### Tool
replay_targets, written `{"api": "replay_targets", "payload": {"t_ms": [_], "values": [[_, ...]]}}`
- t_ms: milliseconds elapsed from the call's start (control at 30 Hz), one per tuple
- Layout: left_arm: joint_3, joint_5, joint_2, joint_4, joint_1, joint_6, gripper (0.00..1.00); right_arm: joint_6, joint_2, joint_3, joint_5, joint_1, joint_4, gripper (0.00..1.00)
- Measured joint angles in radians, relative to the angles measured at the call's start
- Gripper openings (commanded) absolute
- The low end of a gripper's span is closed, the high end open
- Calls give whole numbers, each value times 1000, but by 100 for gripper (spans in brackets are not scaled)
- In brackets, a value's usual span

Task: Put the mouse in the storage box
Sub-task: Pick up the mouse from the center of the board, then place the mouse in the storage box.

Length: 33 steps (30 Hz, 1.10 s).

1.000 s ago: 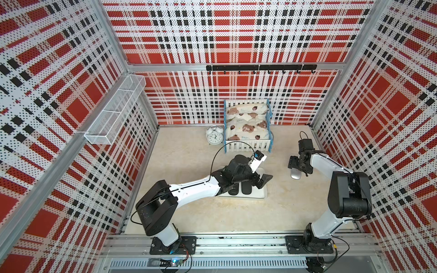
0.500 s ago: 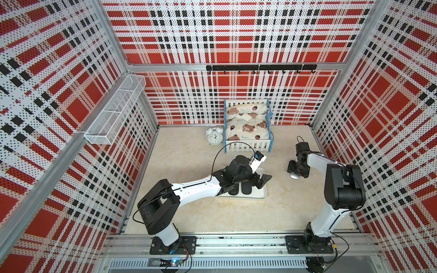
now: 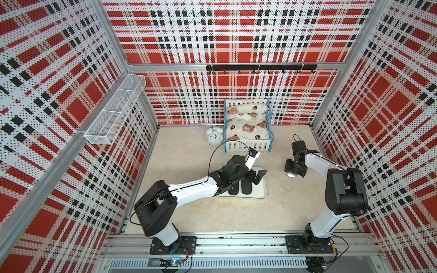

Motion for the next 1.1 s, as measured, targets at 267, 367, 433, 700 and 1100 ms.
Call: {"api": "replay_targets", "payload": {"t_ms": [267, 367, 433, 700, 1100], "values": [[-298, -165, -227, 156, 223, -190, 99, 27, -169, 108, -24, 402, -18, 45], [-374, -203, -272, 171, 281, -251, 99, 59, -171, 90, -55, 502, -25, 45], [-414, -218, -298, 171, 290, -275, 99, 89, -171, 50, -83, 540, -24, 45], [-447, -234, -325, 179, 290, -313, 99, 272, -127, -141, -122, 558, -2, 48], [-447, -243, -330, 181, 288, -314, 99, 322, 52, -90, -34, 605, 38, 48]]}}
